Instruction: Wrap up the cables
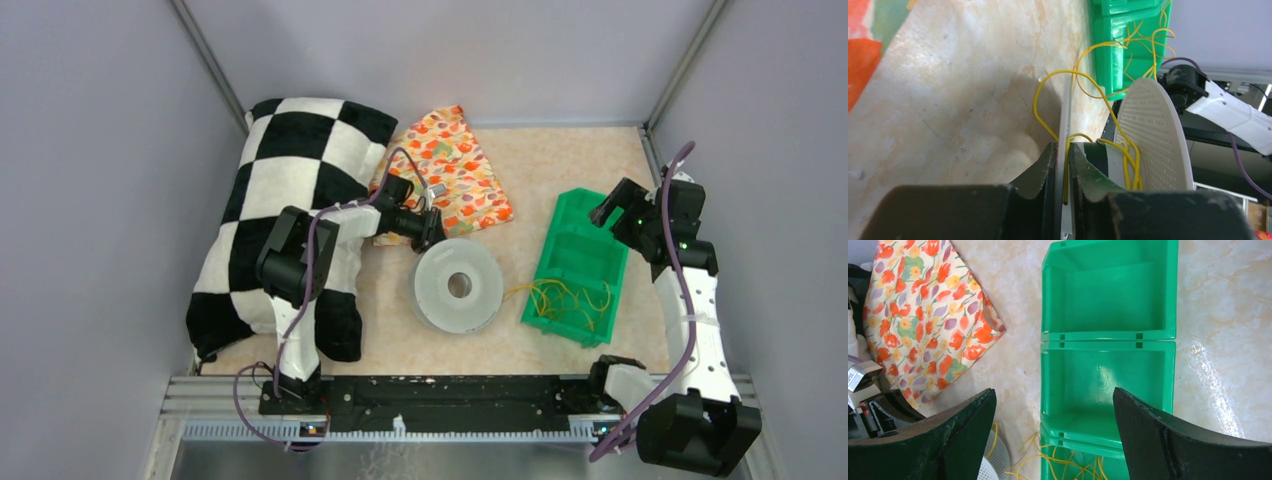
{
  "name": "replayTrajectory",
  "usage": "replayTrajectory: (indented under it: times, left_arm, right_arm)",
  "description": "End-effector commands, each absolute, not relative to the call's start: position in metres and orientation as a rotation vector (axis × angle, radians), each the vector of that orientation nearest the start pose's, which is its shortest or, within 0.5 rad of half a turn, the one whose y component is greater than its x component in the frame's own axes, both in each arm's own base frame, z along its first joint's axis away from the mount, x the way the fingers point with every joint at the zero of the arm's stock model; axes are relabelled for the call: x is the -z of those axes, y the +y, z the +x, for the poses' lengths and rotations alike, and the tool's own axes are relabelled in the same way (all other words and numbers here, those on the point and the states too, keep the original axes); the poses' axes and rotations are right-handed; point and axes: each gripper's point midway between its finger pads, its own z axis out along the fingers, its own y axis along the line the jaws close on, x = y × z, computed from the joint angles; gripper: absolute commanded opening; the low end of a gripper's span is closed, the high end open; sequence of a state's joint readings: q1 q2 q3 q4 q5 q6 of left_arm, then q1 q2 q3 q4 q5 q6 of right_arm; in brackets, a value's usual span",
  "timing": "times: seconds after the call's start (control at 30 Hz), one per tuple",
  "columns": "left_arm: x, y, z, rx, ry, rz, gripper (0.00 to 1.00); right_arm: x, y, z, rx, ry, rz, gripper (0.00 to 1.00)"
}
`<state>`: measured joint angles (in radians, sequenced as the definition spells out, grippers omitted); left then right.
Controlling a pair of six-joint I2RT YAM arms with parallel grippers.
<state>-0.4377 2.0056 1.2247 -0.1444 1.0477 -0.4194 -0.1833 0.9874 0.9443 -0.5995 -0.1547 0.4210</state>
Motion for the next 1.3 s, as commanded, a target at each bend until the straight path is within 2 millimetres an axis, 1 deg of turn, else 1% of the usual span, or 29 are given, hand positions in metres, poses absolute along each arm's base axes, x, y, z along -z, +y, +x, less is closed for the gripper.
replayTrajectory:
  times: [0.0, 0.2, 0.3, 0.4, 0.5, 0.63, 0.83, 0.93, 1.1, 1.2, 1.27]
  left_arm:
    - [-0.099, -0.318, 0.313, 1.541, 2.427, 0.600, 0.22]
    - [-0.103, -0.310, 0.321, 1.399, 2.452, 0.637, 0.32]
    - [-0.105, -0.306, 0.328, 1.312, 2.463, 0.636, 0.39]
    - [-0.112, -0.302, 0.332, 1.240, 2.456, 0.666, 0.45]
    - [-0.111, -0.296, 0.333, 1.175, 2.470, 0.694, 0.48]
    - [-0.111, -0.292, 0.334, 1.130, 2.481, 0.707, 0.50]
    - [-0.128, -0.289, 0.341, 1.072, 2.442, 0.711, 0.52]
    - [-0.143, -0.286, 0.346, 1.030, 2.418, 0.713, 0.52]
    - [-0.183, -0.279, 0.359, 0.922, 2.346, 0.696, 0.52]
    - [-0.211, -0.273, 0.361, 0.871, 2.300, 0.671, 0.52]
    - [-0.228, -0.268, 0.359, 0.844, 2.262, 0.650, 0.53]
  right_arm:
    - [-0.220, -0.007, 0.300, -0.318, 2.111, 0.554, 0.86]
    - [-0.222, -0.007, 0.301, -0.322, 2.110, 0.548, 0.87]
    - [-0.222, -0.004, 0.301, -0.334, 2.109, 0.544, 0.87]
    - [-0.223, -0.005, 0.301, -0.333, 2.108, 0.543, 0.87]
    - [-0.224, -0.004, 0.302, -0.335, 2.105, 0.540, 0.87]
    - [-0.225, -0.004, 0.303, -0.338, 2.104, 0.541, 0.87]
    - [-0.228, -0.003, 0.302, -0.338, 2.103, 0.532, 0.87]
    - [-0.229, -0.002, 0.301, -0.339, 2.109, 0.522, 0.87]
    - [-0.230, -0.003, 0.298, -0.315, 2.127, 0.501, 0.87]
    - [-0.232, -0.008, 0.293, -0.236, 2.161, 0.487, 0.90]
    - [-0.241, -0.005, 0.292, -0.167, 2.184, 0.442, 0.92]
